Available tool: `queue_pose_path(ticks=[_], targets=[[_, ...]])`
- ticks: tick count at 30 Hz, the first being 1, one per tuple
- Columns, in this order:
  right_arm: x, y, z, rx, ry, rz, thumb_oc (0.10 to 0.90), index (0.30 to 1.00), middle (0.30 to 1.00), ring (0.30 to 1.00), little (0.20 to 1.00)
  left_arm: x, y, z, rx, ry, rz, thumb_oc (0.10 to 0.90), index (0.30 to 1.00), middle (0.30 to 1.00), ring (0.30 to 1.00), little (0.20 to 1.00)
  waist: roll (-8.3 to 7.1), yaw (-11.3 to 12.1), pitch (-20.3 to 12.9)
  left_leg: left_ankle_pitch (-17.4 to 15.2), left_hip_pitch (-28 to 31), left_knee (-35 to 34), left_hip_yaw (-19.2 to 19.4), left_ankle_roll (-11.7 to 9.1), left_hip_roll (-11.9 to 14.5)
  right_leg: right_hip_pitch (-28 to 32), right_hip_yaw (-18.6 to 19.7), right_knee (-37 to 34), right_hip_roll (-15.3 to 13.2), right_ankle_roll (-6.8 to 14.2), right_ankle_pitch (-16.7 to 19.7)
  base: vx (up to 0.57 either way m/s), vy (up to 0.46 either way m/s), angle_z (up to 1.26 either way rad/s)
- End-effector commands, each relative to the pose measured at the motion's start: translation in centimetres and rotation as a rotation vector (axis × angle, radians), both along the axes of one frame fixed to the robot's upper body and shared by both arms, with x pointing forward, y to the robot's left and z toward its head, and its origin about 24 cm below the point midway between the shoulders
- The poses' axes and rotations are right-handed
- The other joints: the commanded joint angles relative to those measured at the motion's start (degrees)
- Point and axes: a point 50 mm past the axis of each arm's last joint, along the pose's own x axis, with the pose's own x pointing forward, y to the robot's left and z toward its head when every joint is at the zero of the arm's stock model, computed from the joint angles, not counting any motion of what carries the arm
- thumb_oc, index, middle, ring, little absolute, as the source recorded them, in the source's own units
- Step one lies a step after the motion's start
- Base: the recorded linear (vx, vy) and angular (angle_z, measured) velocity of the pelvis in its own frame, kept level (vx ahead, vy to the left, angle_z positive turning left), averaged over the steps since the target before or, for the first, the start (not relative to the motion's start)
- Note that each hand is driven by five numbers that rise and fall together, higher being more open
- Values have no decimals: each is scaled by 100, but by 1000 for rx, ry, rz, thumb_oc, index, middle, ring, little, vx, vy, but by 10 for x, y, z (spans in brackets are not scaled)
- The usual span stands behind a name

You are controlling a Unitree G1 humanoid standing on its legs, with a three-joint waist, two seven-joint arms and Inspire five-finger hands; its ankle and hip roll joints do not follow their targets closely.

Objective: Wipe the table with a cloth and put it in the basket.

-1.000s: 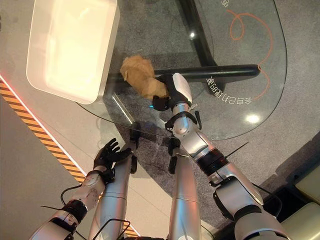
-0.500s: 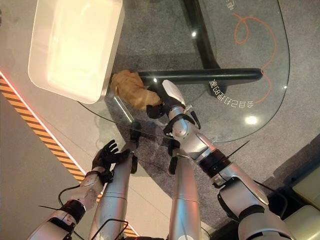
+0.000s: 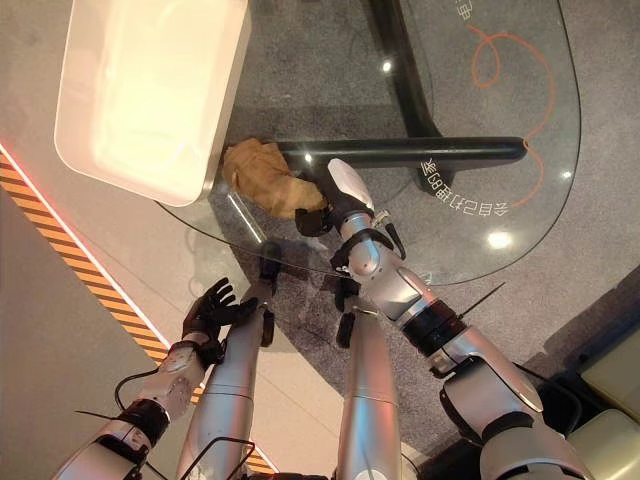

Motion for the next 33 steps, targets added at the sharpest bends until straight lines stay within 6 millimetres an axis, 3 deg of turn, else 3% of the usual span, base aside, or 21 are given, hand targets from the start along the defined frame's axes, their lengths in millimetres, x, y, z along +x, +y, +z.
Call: queue_pose_path(ticks=[1, 8, 15, 26, 33], targets=[[-8, -11, 31, 130, -186, -37, 100, 300, 300, 300, 200, -55, -4, -46, -8, 170, -10, 800, 900, 900, 900, 900, 175, 127, -96, -885, 75, 623, 824, 503, -90, -218, -237, -507, 209, 10, 734, 0, 0, 0], [1, -74, 50, 273, -339, -371, 100, 300, 300, 300, 200, -62, 1, -51, -8, 186, 12, 800, 900, 900, 900, 900, 146, 80, -96, -985, 126, 656, 802, 519, -83, -165, -194, -503, 272, 14, 712, 0, 0, 0], [-5, -138, 59, 401, -454, -647, 100, 300, 300, 300, 200, -64, 2, -51, -16, 182, 18, 800, 900, 900, 900, 900, 125, 6, -96, -1070, 126, 714, 805, 555, -78, -162, -146, -500, 326, 21, 719, 1, -2, -2], [-20, -184, 55, 520, -561, -905, 100, 300, 300, 300, 200, -64, 3, -51, -40, 180, 36, 800, 900, 900, 900, 900, 226, -106, -96, -1086, 125, 660, 886, 570, -93, -207, -29, -551, 368, 18, 703, -6, 21, -8], [-35, -217, 34, 691, -596, -1087, 100, 300, 300, 300, 200, -65, 5, -52, -50, 172, 40, 800, 900, 900, 900, 900, 294, -171, -96, -1067, 172, 572, 943, 563, -100, -168, 23, -651, 399, 7, 711, -4, 5, -3]])
